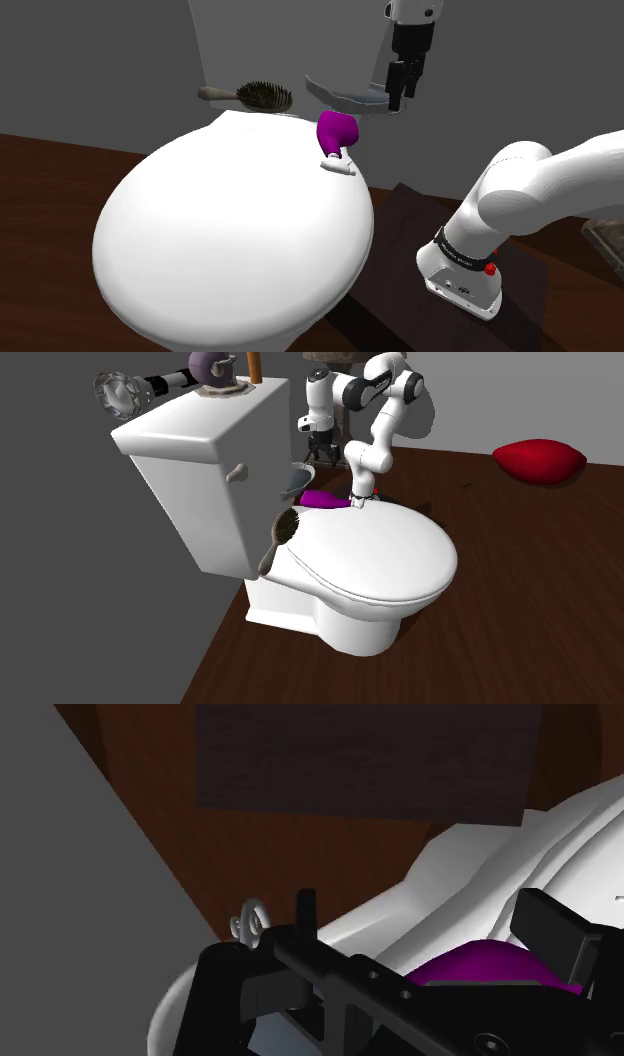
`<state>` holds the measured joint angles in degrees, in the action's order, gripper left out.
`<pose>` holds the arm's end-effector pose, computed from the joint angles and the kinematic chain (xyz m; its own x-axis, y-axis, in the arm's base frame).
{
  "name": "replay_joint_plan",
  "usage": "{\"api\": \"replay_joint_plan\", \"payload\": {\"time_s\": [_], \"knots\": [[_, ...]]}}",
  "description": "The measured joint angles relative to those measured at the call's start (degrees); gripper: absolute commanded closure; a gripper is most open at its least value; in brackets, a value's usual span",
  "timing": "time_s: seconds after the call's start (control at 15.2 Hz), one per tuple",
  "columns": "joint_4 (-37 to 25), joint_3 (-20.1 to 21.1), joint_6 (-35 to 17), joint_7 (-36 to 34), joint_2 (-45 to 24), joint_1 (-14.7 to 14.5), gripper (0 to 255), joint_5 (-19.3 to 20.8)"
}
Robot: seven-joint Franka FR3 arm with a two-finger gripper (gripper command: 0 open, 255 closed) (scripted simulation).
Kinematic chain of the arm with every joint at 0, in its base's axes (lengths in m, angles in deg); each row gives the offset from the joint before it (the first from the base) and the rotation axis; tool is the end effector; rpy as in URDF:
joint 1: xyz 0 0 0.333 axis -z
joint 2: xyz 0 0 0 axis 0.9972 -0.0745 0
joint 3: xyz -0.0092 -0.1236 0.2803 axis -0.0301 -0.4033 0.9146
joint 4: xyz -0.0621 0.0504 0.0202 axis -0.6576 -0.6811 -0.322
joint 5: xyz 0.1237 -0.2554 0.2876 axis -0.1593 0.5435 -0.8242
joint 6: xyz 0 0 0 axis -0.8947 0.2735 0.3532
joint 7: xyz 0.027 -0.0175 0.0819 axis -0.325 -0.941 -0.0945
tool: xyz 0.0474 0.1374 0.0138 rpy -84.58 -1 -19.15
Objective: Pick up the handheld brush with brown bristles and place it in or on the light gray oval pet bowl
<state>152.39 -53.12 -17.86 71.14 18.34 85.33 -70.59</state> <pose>0.3175 -0.0070 0.4990 0.9823 0.0505 -0.1803 0.0573 -0.9978 0.0328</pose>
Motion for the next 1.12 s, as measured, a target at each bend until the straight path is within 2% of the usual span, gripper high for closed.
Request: {"api": "replay_joint_plan", "payload": {"time_s": [0.2,0.66,1.12], "knots": [[-1.0,1.2,-1.5,-0.5,-2.1,-0.4,0,0.6],[-9.9,8.0,-8.1,-4.7,-15.8,-1.8,0,5.5],[-21.9,14.8,-10.2,-10.6,-30.2,-2.8,0,14.0]]}}
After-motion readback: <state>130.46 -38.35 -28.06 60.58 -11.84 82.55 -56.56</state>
